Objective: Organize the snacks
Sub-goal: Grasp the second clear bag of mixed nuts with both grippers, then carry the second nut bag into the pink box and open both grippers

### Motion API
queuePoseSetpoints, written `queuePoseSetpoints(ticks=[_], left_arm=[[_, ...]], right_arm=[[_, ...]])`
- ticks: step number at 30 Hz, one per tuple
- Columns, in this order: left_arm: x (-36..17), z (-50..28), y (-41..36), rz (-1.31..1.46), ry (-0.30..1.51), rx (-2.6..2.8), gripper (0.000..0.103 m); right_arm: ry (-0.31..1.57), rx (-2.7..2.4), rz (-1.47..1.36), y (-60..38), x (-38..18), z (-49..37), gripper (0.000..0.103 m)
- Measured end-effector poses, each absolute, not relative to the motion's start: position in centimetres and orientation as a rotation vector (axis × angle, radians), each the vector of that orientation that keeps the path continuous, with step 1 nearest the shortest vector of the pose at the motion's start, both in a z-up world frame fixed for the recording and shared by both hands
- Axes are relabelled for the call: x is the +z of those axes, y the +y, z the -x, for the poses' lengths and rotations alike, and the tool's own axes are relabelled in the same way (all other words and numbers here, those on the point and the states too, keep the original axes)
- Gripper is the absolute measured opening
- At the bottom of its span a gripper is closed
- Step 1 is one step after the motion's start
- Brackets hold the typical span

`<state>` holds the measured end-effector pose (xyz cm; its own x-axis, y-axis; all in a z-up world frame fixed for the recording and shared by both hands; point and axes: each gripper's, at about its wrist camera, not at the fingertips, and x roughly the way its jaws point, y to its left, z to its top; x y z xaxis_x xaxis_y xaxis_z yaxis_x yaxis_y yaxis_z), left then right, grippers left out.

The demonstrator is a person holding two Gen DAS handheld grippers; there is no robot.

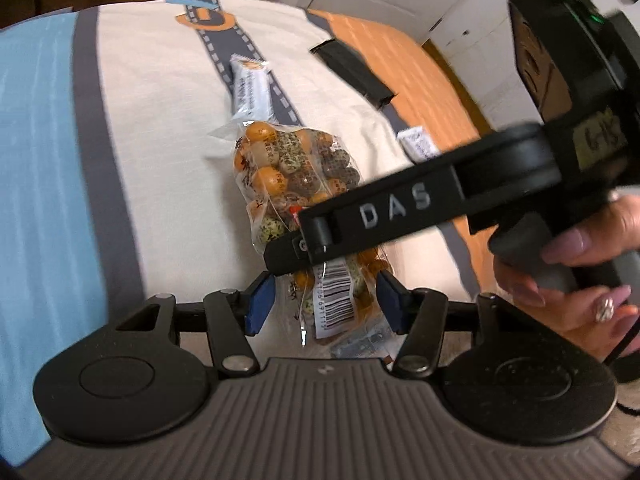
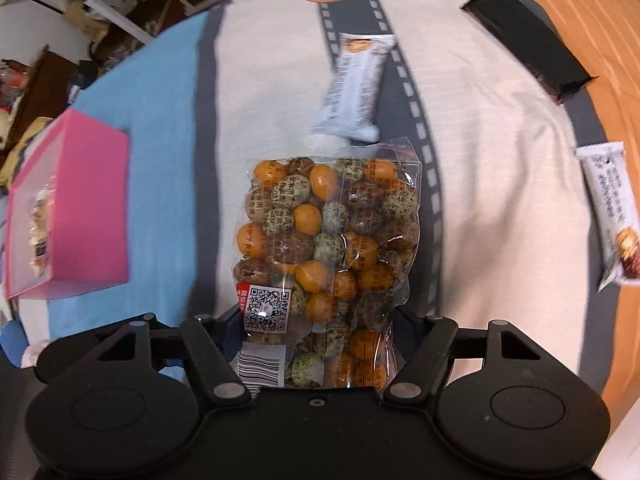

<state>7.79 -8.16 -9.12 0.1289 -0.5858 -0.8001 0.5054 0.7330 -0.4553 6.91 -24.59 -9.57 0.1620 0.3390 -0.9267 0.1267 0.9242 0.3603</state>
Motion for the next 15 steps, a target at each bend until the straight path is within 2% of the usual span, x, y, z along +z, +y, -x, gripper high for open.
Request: queuePoseSetpoints(ticks=[15], left_arm=[[-3.1, -2.4, -3.0, 0.018, 1.066, -0.733, 0.054]], right_arm=[[1.262, 0.273, -0.254, -19.6, -3.2, -2.8, 0.075]])
